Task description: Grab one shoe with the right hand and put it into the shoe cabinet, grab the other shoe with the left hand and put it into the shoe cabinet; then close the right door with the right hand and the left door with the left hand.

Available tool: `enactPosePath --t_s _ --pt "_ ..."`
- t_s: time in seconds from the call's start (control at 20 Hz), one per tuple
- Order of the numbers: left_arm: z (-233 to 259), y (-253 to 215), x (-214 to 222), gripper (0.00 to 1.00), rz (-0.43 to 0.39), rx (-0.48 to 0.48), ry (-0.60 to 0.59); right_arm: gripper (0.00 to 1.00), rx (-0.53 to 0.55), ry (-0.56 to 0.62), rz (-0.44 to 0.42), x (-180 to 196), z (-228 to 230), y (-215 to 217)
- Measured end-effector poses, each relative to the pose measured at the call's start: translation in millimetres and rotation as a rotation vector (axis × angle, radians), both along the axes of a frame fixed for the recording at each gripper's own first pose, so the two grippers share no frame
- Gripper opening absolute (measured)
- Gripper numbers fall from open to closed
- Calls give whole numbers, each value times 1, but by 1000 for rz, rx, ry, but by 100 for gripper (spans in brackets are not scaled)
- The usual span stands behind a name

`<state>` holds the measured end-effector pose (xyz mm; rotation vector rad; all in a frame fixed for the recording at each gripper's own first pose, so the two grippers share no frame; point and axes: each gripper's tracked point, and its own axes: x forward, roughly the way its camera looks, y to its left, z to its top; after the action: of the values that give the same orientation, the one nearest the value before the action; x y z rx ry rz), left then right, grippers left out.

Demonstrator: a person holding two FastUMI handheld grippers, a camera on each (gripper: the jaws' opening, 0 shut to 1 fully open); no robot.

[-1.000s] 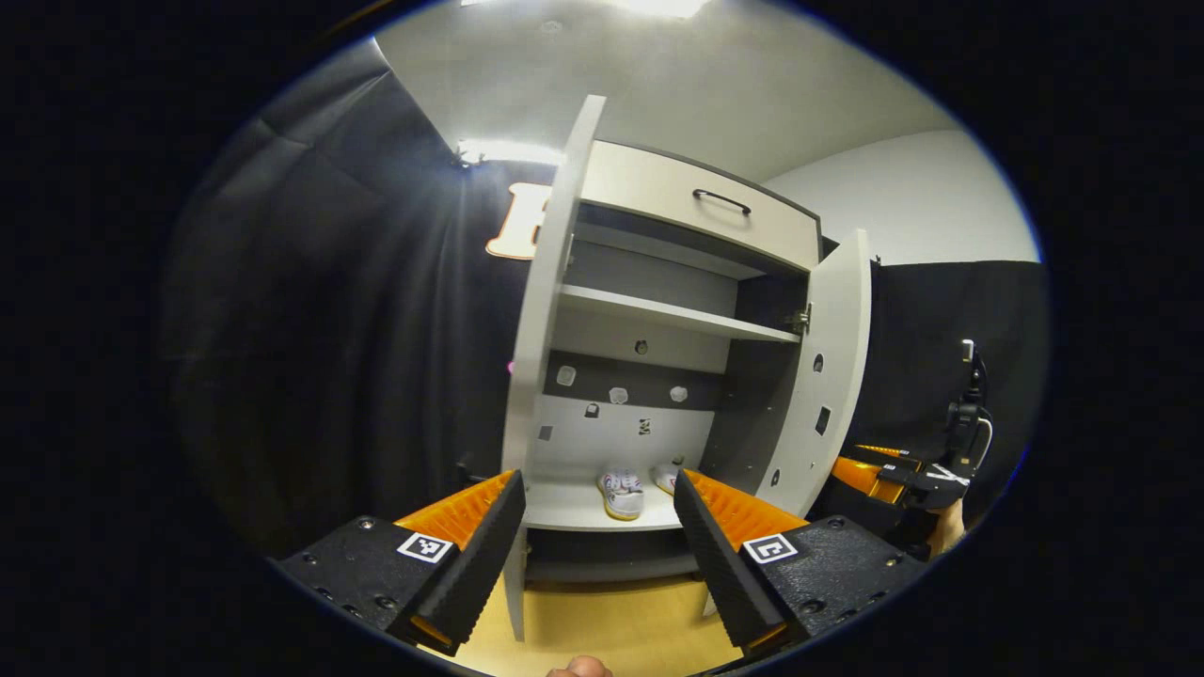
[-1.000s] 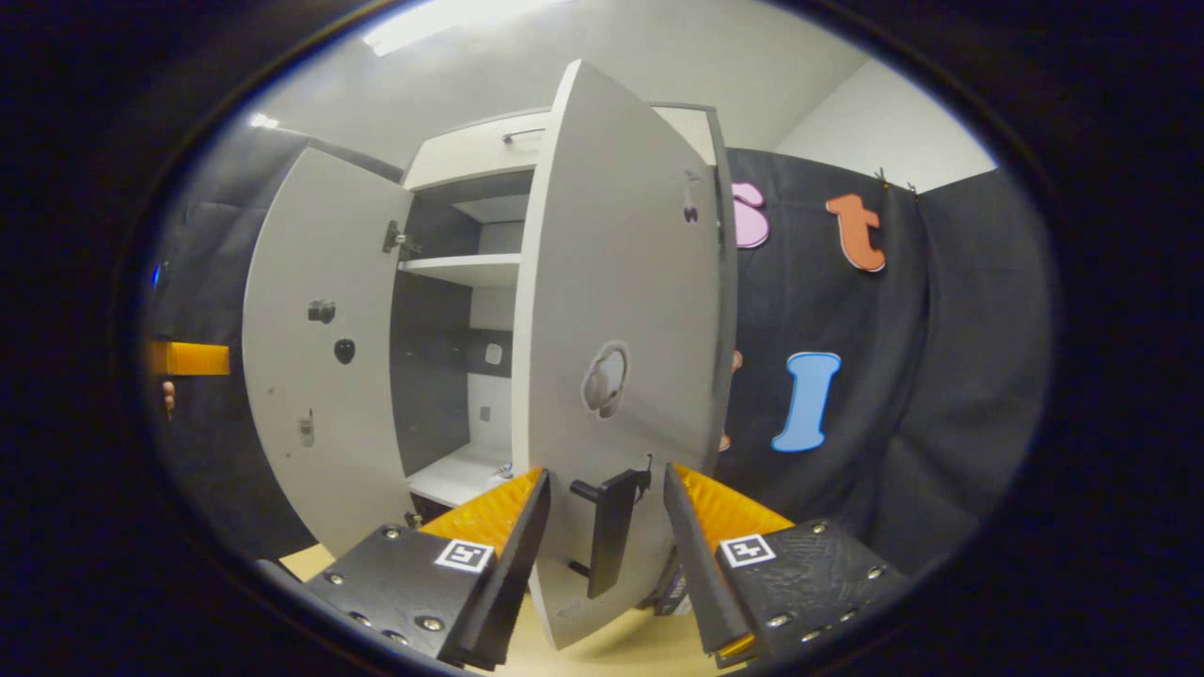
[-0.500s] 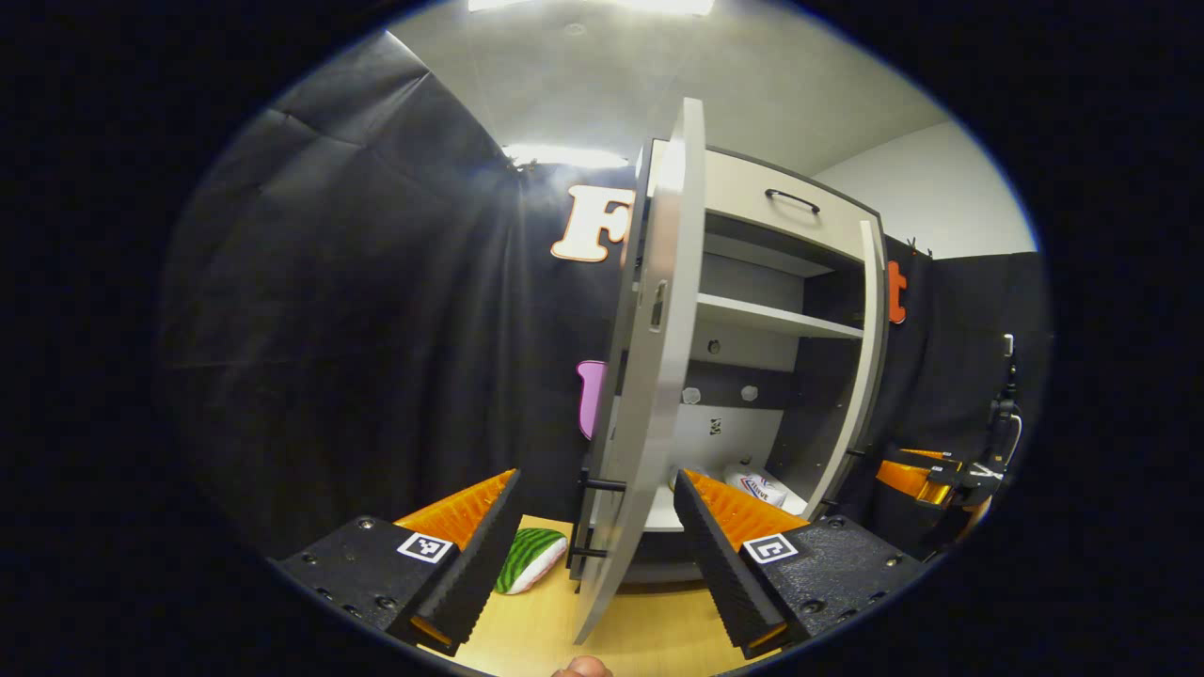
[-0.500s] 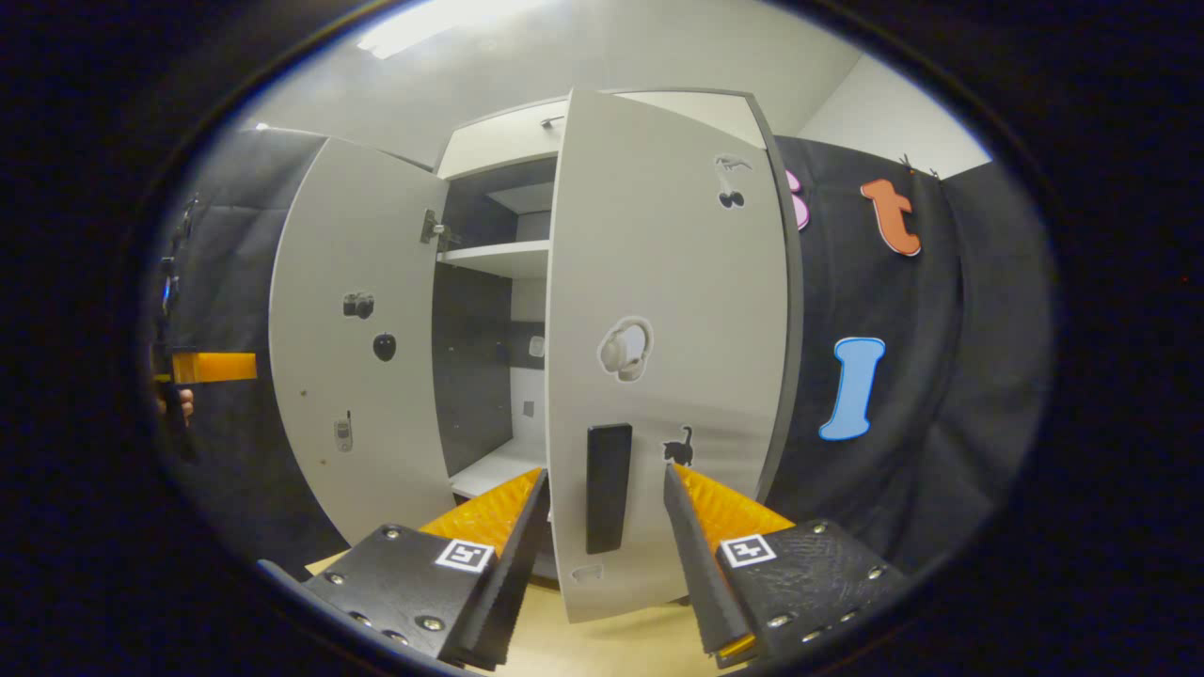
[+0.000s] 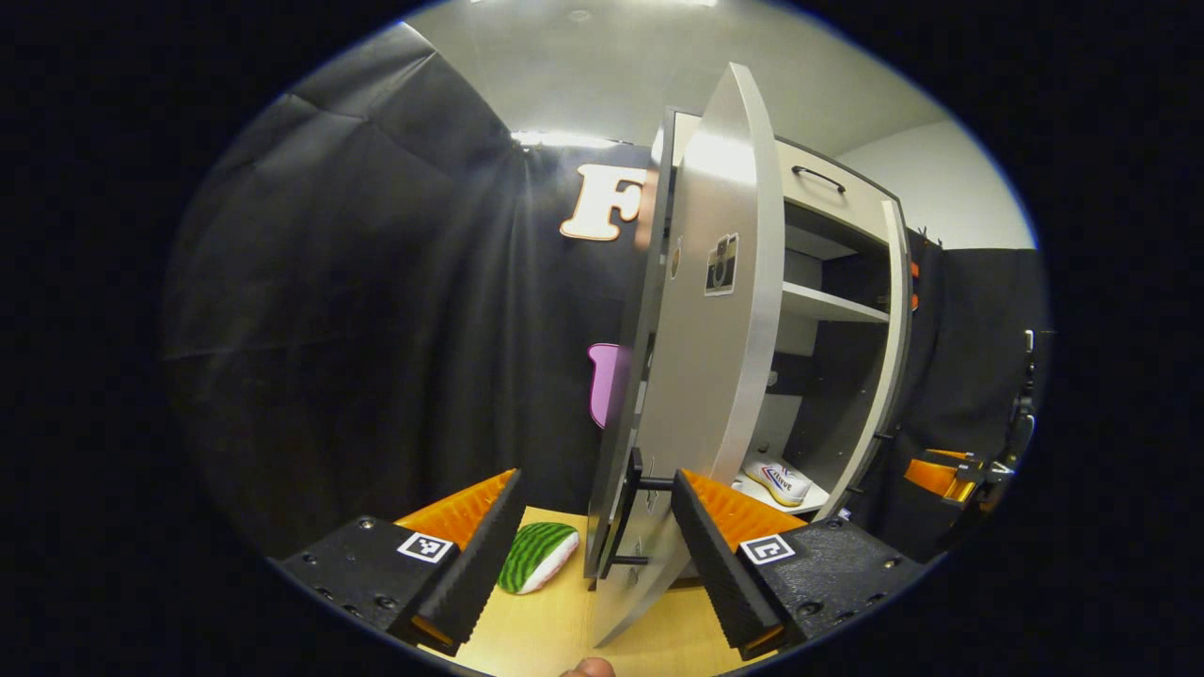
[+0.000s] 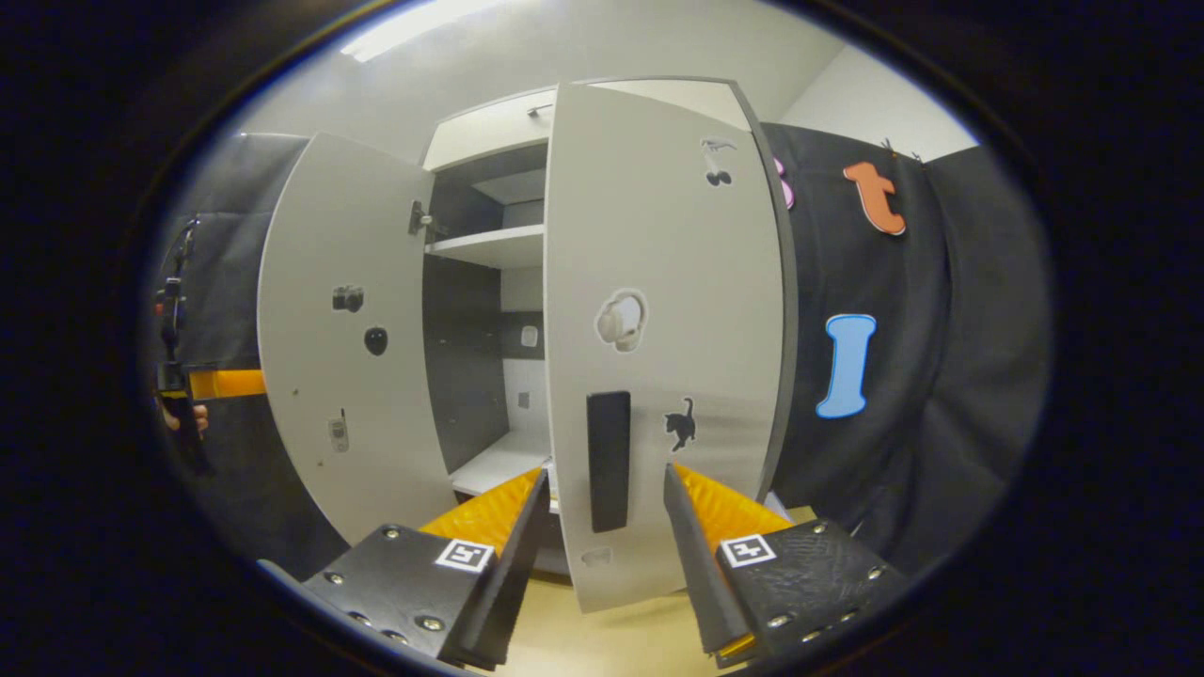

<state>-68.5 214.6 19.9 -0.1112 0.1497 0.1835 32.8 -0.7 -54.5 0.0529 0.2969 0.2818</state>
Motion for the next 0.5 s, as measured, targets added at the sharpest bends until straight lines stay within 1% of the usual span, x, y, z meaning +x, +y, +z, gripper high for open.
enactPosePath --t_s 0.05,0.15,0.2,0.25,0.3,0.35,0.4,0.45,0.5 --pt "0 -3 1 95 -16 -12 1 73 7 3 -4 0 -2 1" --pt "-4 -13 4 95 -49 -42 5 73 13 8 -10 -1 -3 3" --pt "-6 -21 7 95 -75 -50 5 70 14 7 -14 -2 -2 3" --pt "-5 -34 16 90 -101 -57 5 70 15 4 -17 -3 -1 3" --pt "-6 -43 23 95 -124 -65 5 70 14 2 -20 -3 1 3" --pt "-7 -51 27 95 -143 -73 2 73 13 -2 -24 -4 3 2" --pt "-7 -59 30 95 -161 -78 1 70 10 -5 -30 -4 4 -1" --pt "-8 -66 30 90 -178 -83 -1 70 5 -6 -36 -7 4 -4" --pt "-9 -72 33 94 -193 -85 1 73 -1 -5 -44 -9 4 -8"
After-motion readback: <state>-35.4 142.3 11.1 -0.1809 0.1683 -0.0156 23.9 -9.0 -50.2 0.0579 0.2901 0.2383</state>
